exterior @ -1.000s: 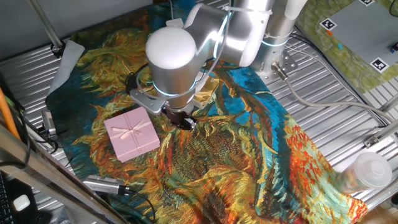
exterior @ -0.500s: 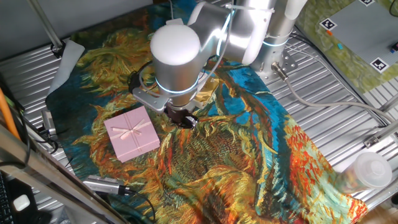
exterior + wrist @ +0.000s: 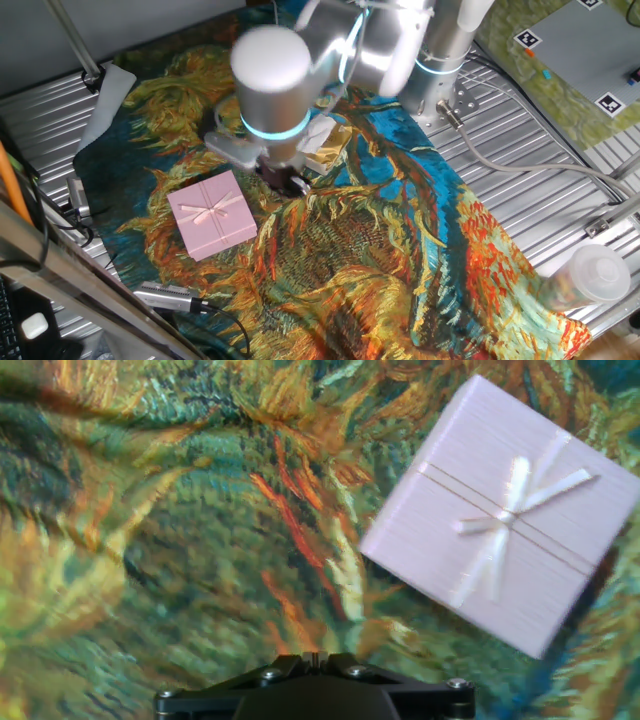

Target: Slide the outer casing onto the gift box

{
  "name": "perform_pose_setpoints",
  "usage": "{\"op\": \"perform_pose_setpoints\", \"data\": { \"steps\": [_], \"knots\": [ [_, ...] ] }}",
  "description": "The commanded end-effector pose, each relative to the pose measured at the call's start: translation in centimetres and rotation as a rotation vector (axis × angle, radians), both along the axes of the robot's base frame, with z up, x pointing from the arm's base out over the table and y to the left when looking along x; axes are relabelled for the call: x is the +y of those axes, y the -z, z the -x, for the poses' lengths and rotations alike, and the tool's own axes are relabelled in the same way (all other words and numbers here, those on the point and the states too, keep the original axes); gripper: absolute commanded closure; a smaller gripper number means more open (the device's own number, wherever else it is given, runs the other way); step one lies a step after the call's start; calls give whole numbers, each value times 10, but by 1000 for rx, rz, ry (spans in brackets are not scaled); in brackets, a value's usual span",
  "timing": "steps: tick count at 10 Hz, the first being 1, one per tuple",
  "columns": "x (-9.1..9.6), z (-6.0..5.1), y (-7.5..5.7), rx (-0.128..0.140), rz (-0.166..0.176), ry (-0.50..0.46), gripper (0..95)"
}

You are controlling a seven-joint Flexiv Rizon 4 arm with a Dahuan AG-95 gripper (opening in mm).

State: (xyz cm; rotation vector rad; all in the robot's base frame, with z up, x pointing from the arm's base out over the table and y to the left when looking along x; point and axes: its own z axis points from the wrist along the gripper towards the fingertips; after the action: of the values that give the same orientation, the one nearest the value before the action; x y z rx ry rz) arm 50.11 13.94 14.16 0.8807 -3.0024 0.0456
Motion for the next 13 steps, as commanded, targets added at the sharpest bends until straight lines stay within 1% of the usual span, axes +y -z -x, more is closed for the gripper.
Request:
{"op": "perform_pose_setpoints", "data": {
  "steps": [1,2,3,4,6,7,8,10,11,13],
  "knots": [
    [-38,-27,7,24,-37,-90,950],
    [-53,-35,10,24,-44,-123,950],
    [-71,-47,12,24,-47,-157,950],
    [-83,-57,12,25,-46,-184,950],
    [-101,-74,11,26,-47,-228,950],
    [-109,-80,10,30,-44,-244,950],
    [-114,-84,11,29,-51,-253,950],
    [-114,-84,11,29,-44,-234,950],
    [-114,-84,11,28,-51,-227,950],
    [-114,-84,11,38,-85,-219,950]
  ]
}}
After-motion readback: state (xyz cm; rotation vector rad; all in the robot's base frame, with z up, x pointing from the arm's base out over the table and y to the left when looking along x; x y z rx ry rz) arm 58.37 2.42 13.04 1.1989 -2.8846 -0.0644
